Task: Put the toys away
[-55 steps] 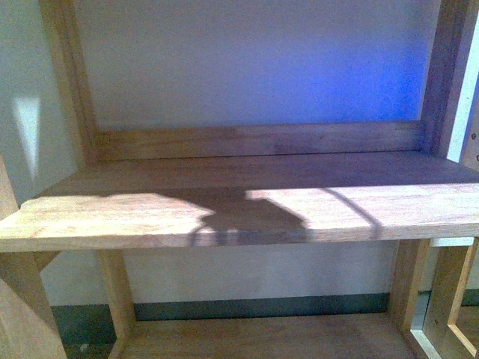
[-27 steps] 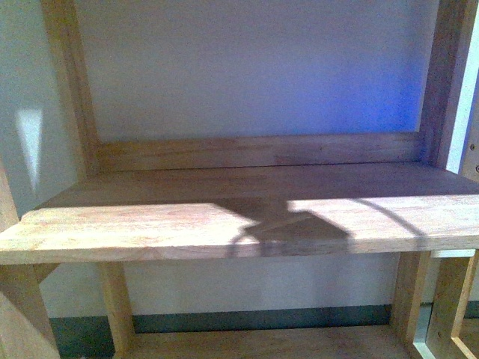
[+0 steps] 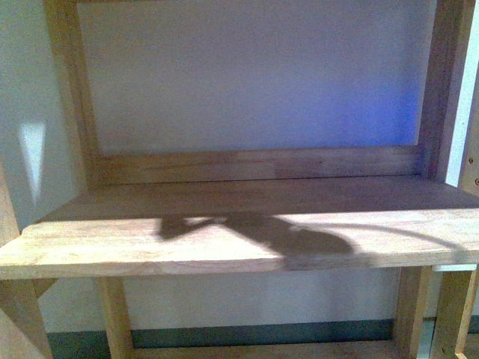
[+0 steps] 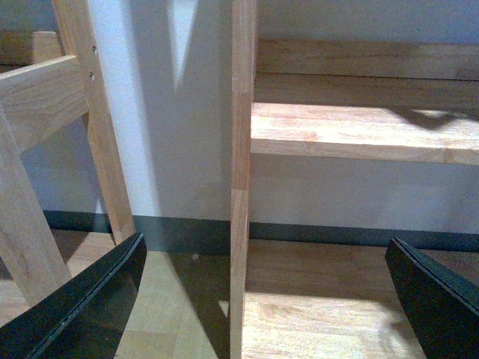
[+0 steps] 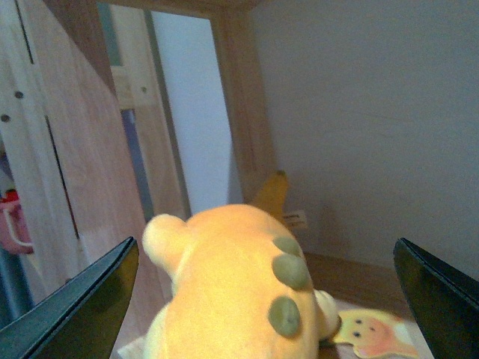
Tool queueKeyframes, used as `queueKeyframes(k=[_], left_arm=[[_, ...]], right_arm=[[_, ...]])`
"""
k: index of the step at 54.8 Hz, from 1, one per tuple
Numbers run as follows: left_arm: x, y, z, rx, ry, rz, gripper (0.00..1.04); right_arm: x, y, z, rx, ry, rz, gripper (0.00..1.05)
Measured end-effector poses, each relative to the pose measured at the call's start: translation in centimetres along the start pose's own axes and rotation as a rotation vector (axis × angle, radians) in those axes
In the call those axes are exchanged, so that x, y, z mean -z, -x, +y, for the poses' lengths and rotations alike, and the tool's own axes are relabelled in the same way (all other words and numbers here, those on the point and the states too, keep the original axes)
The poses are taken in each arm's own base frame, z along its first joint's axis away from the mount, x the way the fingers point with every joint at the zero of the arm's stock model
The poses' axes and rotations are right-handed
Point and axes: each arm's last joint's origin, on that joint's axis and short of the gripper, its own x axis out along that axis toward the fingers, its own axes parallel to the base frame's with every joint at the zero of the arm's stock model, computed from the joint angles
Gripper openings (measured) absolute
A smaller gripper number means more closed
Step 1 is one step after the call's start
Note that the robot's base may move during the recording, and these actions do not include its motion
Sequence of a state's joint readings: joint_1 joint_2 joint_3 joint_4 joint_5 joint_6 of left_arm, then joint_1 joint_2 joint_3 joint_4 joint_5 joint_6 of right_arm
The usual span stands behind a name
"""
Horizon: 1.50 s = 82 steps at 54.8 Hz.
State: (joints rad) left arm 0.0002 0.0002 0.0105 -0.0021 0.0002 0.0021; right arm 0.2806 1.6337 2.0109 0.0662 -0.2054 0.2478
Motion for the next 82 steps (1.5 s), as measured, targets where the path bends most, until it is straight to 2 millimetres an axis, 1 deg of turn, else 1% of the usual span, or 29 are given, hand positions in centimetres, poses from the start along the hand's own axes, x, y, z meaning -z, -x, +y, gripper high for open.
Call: queueKeyframes(k=[8,11,14,21,26,29,33,36,43,45,49,56,63,71,74,75,77,79,82], left_arm=[[0.0,0.0,0.0,0.0,0.0,0.0,0.99],[0.0,0.0,0.0,0.0,0.0,0.0,0.99],[0.0,0.0,0.0,0.0,0.0,0.0,0.99],[0.0,0.0,0.0,0.0,0.0,0.0,0.99],[0.0,0.0,0.0,0.0,0.0,0.0,0.99],[0.0,0.0,0.0,0.0,0.0,0.0,0.99],[0.0,0.0,0.0,0.0,0.0,0.0,0.99],[0.0,0.0,0.0,0.0,0.0,0.0,0.99],[0.0,0.0,0.0,0.0,0.0,0.0,0.99],[0.0,0.0,0.0,0.0,0.0,0.0,0.99],[0.0,0.0,0.0,0.0,0.0,0.0,0.99],[0.0,0.0,0.0,0.0,0.0,0.0,0.99],[0.0,0.0,0.0,0.0,0.0,0.0,0.99],[0.0,0.0,0.0,0.0,0.0,0.0,0.99],[0.0,0.0,0.0,0.0,0.0,0.0,0.99],[0.0,0.0,0.0,0.0,0.0,0.0,0.99],[0.0,0.0,0.0,0.0,0.0,0.0,0.99],[0.0,0.0,0.0,0.0,0.0,0.0,0.99],[0.0,0.0,0.0,0.0,0.0,0.0,0.99]], right_arm=[[0.0,2.7,0.3,0.077,0.107,0.012,1.04],[0.0,4.5,0.4,0.117,0.164,0.019,1.04],[0.0,5.7,0.5,0.134,0.2,0.016,1.04],[0.3,10.7,0.6,0.185,0.325,0.023,1.04],[0.8,13.0,0.4,0.204,0.346,0.034,1.04],[1.2,14.7,0.2,0.214,0.355,0.043,1.04],[1.7,16.3,0.0,0.237,0.365,0.048,1.04],[2.4,18.2,-0.3,0.252,0.375,0.062,1.04],[3.7,21.5,-0.9,0.289,0.373,0.083,1.04],[4.2,22.4,-1.1,0.302,0.372,0.089,1.04],[5.6,24.9,-1.6,0.34,0.359,0.112,1.04],[7.5,27.5,-2.0,0.38,0.317,0.133,1.04],[9.3,29.2,-1.7,0.408,0.271,0.149,1.04],[11.2,30.6,-1.1,0.436,0.256,0.145,1.04],[12.1,31.3,-0.5,0.504,0.244,0.225,0.96],[12.7,31.7,-0.2,0.524,0.234,0.281,0.91],[13.7,32.4,-0.1,0.528,0.23,0.338,0.84],[14.7,32.8,-0.2,0.527,0.233,0.363,0.78],[15.5,33.1,-0.3,0.532,0.234,0.375,0.71]])
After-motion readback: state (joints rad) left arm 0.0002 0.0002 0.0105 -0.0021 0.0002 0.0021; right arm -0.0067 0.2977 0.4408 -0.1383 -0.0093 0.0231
